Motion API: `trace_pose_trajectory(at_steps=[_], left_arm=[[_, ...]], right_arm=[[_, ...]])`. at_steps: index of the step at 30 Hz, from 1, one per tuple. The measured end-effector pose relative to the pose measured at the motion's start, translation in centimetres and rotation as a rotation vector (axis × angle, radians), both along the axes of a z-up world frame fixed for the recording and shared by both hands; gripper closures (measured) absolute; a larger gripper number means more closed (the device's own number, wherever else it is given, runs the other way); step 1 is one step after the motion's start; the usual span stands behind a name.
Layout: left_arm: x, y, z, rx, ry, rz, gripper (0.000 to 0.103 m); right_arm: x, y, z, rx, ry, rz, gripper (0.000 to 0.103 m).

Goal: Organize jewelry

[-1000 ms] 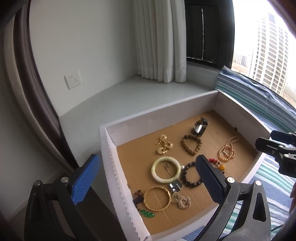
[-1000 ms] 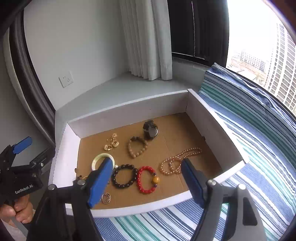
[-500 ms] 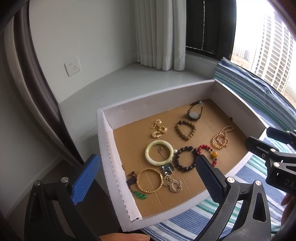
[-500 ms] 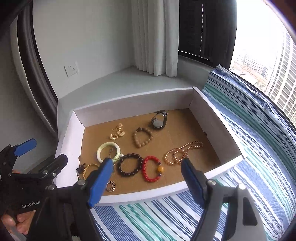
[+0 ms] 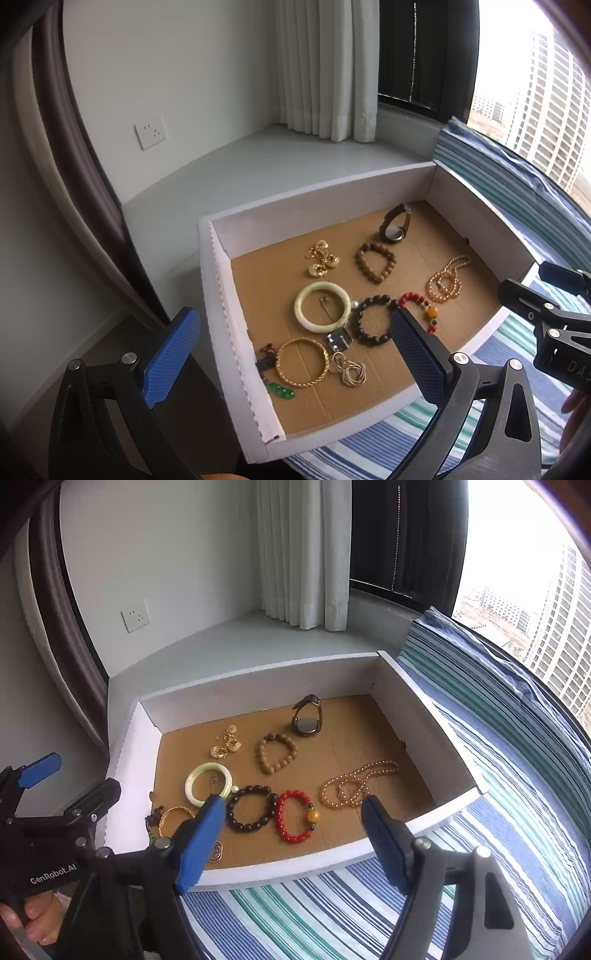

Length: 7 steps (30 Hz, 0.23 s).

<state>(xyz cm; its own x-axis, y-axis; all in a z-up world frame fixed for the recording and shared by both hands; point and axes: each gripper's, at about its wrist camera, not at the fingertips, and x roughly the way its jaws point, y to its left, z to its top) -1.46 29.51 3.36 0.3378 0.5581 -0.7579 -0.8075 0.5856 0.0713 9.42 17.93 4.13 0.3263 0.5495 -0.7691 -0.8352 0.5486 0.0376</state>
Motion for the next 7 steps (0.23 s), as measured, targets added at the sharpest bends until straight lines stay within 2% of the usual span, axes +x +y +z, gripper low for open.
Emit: trace_pose_trajectory(at_steps=[4,7], left_arm=[[0.04,-0.33,0.10,-0.008,-0.016,-0.011,0.000],[0.03,-0.77,0.49,0.021,-0.025,-0.004,0.001]], right_arm=[[0.20,-0.28,0.03,0.004,0.004,-0.004,0.025],[0.27,-0.57,0.33,0.014,0.003,-0.006,0.025]])
